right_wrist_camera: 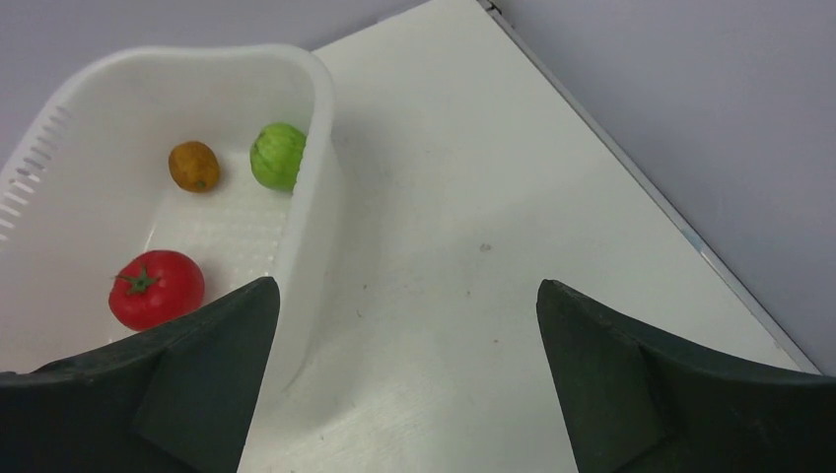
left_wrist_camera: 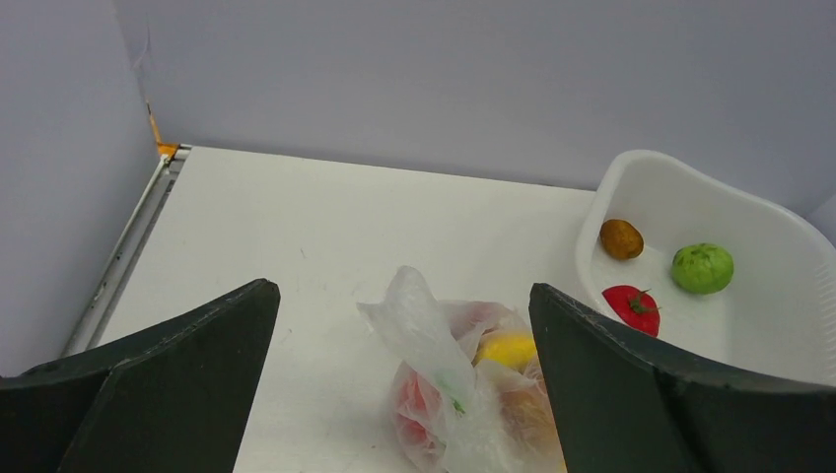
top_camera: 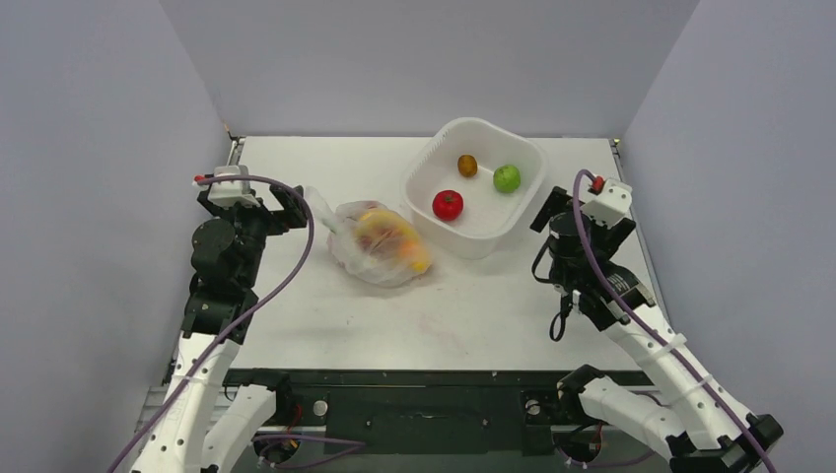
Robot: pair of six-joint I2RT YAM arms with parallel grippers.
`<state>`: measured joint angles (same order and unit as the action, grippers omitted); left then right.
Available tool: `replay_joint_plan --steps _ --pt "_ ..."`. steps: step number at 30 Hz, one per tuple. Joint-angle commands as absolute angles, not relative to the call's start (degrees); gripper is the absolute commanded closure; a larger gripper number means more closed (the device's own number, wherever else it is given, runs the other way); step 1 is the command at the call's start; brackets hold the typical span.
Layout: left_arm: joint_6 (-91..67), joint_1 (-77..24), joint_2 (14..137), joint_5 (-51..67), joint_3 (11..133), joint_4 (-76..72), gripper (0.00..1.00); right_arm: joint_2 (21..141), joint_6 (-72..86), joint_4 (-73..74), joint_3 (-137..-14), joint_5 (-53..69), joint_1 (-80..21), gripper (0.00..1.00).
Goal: Take the fake fruits out of the plastic bag
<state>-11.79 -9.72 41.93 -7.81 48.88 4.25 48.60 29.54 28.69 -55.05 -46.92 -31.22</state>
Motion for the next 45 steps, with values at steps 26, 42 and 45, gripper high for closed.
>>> replay_joint_plan --steps 26,42,45 --pt "-13.2 -12.2 47.4 -11.4 52.4 8.3 0.00 95.5 21.3 5.8 -73.6 -33.2 -67.3 0.01" --pt "-12.8 -13.5 34.6 -37.3 46.2 4.0 0.00 112.3 2.8 -10.1 -79.5 -50.5 -75.0 0.03" --pt "-12.7 -13.5 34.6 -38.5 46.0 3.9 0.05 115.2 2.6 -11.2 -81.7 -52.6 -73.4 0.04"
